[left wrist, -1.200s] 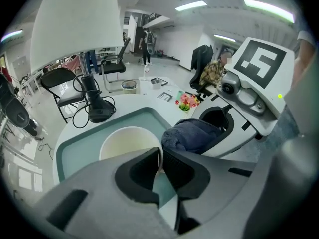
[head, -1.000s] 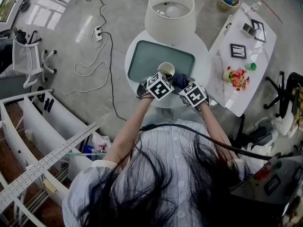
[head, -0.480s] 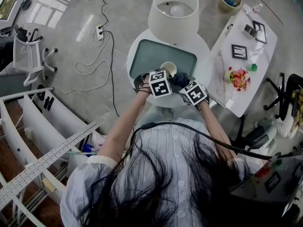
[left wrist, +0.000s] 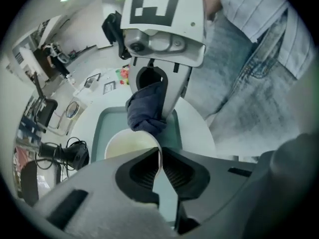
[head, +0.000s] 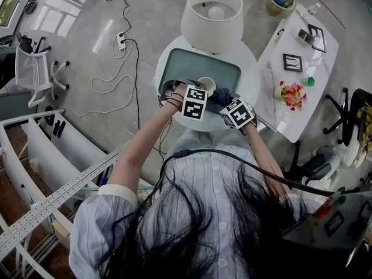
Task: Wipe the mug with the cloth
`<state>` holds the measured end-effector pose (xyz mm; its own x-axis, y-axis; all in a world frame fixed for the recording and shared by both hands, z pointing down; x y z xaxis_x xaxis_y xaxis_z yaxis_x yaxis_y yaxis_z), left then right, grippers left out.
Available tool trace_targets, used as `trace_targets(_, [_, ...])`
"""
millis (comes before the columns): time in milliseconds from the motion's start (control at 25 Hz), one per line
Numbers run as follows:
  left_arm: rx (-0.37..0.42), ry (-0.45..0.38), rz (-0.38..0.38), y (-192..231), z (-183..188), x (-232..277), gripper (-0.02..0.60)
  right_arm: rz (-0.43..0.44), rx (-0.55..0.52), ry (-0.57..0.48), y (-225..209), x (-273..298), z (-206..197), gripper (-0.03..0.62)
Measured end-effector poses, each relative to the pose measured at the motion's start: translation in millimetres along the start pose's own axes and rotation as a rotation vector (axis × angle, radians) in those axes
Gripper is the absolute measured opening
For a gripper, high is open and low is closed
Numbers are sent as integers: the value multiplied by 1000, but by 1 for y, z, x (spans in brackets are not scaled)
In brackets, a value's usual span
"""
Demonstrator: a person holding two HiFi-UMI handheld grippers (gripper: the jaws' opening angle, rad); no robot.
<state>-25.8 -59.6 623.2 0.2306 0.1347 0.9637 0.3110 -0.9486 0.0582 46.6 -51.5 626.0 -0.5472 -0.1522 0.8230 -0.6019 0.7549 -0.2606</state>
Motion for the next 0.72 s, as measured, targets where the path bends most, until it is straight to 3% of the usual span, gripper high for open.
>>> trace_targets(160, [245, 80, -11, -1, -5, 1, 37, -4, -3, 4, 1, 0, -1, 94])
trace_targets(280, [292, 85, 0, -1, -6, 1, 37, -8, -1, 5, 2, 0, -1, 94])
trace_targets(560, [169, 56, 104, -1, -5, 3, 37, -16, 3, 5, 3, 0, 0, 94])
trace_targets(640, [50, -12, 106, -2, -1, 3, 38, -19, 7, 3, 3, 0, 0, 94])
trace_targets(720, [-119, -105, 100, -1, 5, -1, 38, -18, 15, -1, 2, 0, 0, 94])
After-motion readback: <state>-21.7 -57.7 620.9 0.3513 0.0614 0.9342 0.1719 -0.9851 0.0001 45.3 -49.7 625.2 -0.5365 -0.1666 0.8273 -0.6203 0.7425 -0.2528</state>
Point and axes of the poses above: the fingertips, and each gripper's own axes: x forward along the fingers, y to its left, z out of its top, the point moved 4 cm from there along -x, backward along the fingers, and after that the axes turned 2 degrees about -x, right-handed, at the moved point
